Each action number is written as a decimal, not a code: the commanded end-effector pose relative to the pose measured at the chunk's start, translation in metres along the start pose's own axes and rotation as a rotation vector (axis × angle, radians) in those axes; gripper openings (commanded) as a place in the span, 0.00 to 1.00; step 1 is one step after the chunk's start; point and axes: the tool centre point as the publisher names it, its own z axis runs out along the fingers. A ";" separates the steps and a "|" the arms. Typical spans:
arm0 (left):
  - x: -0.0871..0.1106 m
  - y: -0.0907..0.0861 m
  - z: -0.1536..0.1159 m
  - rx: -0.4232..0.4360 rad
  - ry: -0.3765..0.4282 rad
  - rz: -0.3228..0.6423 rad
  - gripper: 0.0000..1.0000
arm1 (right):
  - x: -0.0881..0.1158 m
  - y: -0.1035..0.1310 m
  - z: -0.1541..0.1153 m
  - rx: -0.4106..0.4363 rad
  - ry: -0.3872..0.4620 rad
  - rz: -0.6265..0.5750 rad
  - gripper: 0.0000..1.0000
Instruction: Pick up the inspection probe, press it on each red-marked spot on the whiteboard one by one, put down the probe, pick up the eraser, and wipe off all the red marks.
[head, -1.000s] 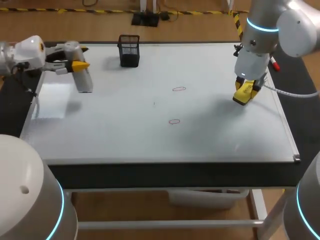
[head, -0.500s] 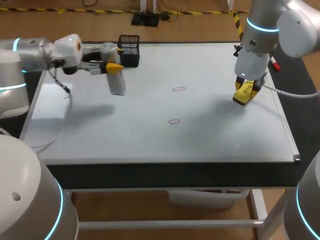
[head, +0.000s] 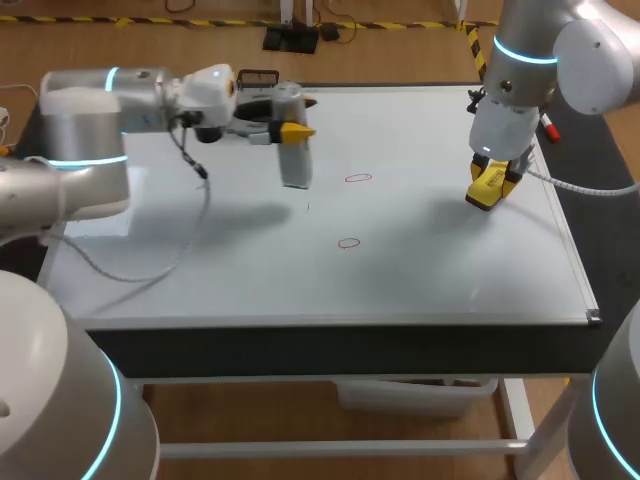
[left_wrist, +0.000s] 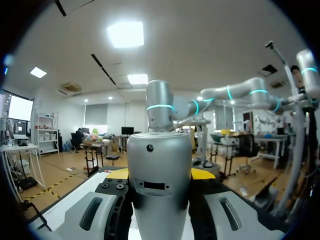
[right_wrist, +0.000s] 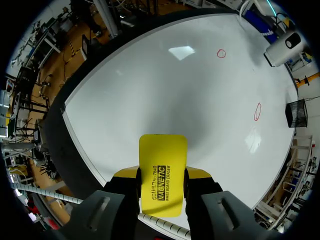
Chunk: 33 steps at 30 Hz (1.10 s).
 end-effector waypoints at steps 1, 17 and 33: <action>-0.008 0.004 0.035 -0.007 0.002 -0.001 0.00 | 0.000 -0.001 0.000 0.002 0.003 -0.001 0.00; -0.027 0.022 0.095 -0.035 -0.021 -0.001 0.00 | 0.000 -0.001 0.000 0.002 0.003 -0.001 0.00; -0.053 0.037 0.103 -0.046 -0.088 -0.007 0.00 | 0.000 -0.001 0.000 0.002 0.003 -0.001 0.00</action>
